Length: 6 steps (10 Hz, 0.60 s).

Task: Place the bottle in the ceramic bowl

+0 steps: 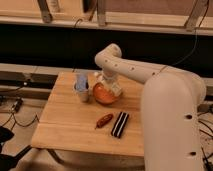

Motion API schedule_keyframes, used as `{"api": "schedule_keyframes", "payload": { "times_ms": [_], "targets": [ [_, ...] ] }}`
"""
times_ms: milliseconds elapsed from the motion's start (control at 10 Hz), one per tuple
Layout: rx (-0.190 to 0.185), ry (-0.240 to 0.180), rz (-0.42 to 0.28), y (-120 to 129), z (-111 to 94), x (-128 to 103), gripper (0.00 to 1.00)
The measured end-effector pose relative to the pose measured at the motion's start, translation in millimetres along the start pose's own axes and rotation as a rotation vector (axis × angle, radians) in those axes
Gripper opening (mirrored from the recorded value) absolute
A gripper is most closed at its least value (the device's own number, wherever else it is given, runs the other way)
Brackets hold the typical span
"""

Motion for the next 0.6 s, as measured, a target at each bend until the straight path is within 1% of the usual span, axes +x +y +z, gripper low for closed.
{"api": "schedule_keyframes", "payload": {
  "times_ms": [200,300,400,500,600],
  "targets": [
    [0.000,0.000,0.000,0.0,0.2,0.0,0.59],
    [0.000,0.000,0.000,0.0,0.1,0.0,0.67],
    [0.000,0.000,0.000,0.1,0.2,0.0,0.77],
    [0.000,0.000,0.000,0.0,0.1,0.0,0.80],
    [0.000,0.000,0.000,0.1,0.1,0.0,0.80]
  ]
}}
